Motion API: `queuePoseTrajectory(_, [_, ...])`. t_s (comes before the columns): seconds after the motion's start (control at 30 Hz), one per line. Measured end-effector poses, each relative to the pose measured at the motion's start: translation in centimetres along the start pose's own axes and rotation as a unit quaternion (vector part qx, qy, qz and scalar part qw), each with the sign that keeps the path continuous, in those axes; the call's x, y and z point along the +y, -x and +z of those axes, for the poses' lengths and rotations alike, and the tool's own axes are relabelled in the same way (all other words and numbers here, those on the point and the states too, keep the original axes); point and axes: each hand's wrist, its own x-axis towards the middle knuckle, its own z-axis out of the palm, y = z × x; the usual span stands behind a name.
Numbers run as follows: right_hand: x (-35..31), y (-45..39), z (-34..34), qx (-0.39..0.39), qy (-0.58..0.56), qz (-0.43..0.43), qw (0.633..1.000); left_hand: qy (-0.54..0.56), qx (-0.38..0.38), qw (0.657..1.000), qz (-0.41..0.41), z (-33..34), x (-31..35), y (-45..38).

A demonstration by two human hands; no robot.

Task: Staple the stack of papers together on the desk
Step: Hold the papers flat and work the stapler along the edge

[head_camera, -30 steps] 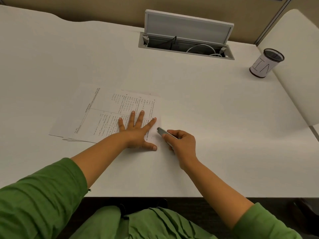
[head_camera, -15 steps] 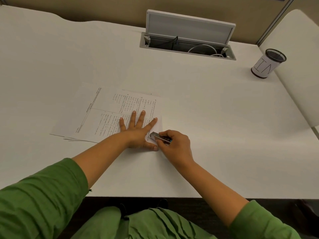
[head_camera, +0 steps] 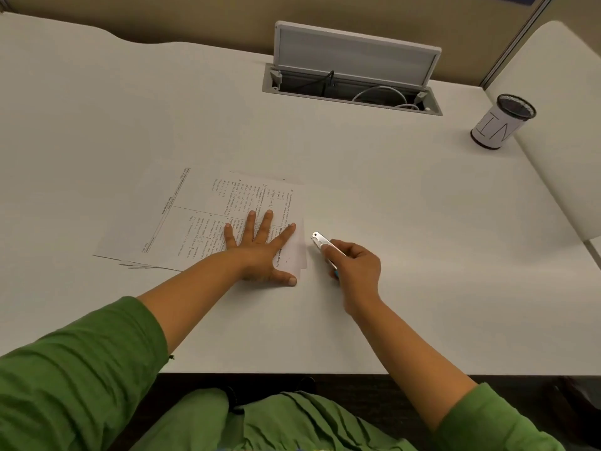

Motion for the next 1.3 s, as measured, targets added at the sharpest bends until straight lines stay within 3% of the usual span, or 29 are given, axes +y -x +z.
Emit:
queuePoseTrajectory(0.17, [1.1,1.0,0.3,-0.089,0.136,-0.056,0.985,0.006,-0.001,1.0,-0.001,-0.1,0.1,0.1])
queuePoseTrajectory(0.27, [1.5,0.9,0.8,-0.084,0.191,-0.096,0.973,0.008,-0.001,1.0,0.0,-0.2,0.2,0.2])
queuePoseTrajectory(0.47, [1.4,0.5,1.4,-0.06,0.159,-0.081,0.982,0.005,0.0,1.0,-0.002,-0.3,0.3,0.4])
queuePoseTrajectory(0.63, [1.6,0.8,1.7,-0.047,0.084,-0.035,0.995,0.001,0.003,1.0,-0.003,-0.2,0.3,0.4])
queuePoseTrajectory(0.77, [0.3,0.1,0.7,0.008,-0.016,-0.006,1.0,-0.004,-0.002,1.0,-0.002,-0.1,0.2,0.3])
queuePoseTrajectory(1.03, [1.0,1.1,0.3,-0.086,0.111,-0.044,0.989,-0.002,-0.003,1.0,-0.006,-0.3,0.3,0.3])
queuePoseTrajectory(1.2, [1.1,0.5,0.8,-0.082,0.166,-0.066,0.981,0.001,-0.002,1.0,-0.005,-0.4,0.4,0.4])
queuePoseTrajectory(1.3, [1.2,0.5,1.2,-0.07,0.143,-0.051,0.986,-0.001,-0.001,1.0,-0.007,-0.3,0.3,0.4])
